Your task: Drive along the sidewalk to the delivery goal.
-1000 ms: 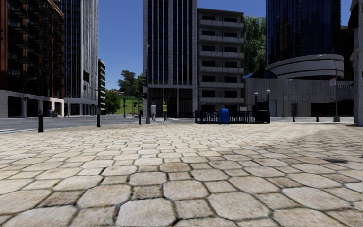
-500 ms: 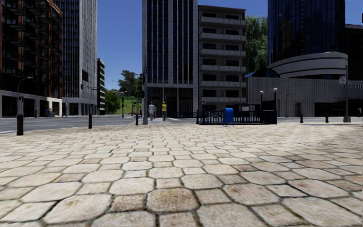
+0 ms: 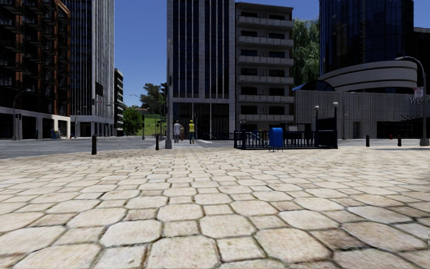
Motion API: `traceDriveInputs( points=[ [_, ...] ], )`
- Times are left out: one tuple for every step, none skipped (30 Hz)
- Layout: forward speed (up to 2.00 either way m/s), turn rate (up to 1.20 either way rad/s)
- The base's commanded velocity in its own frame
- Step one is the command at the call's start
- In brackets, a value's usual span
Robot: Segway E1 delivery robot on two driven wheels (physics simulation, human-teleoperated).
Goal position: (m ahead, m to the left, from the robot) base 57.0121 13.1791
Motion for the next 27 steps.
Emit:
traceDriveInputs(
  points=[
    [2.0,0.0],
    [2.0,0.0],
    [2.0,0.0],
    [2.0,0.0],
    [2.0,0.0],
    [2.0,0.0],
    [2.0,0.0],
    [2.0,0.0],
    [2.0,0.0],
    [2.0,0.0],
    [2.0,0.0],
    [2.0,0.0],
    [2.0,0.0],
    [2.0,0.0],
    [2.0,0.0],
    [2.0,0.0],
    [2.0,0.0],
    [2.0,0.0],
    [2.0,0.0],
    [2.0,0.0],
    [2.0,0.0],
    [2.0,0.0],
    [2.0,0.0],
    [2.0,0.0],
    [2.0,0.0],
    [2.0,0.15],
    [2.0,0.39]
  ],
)
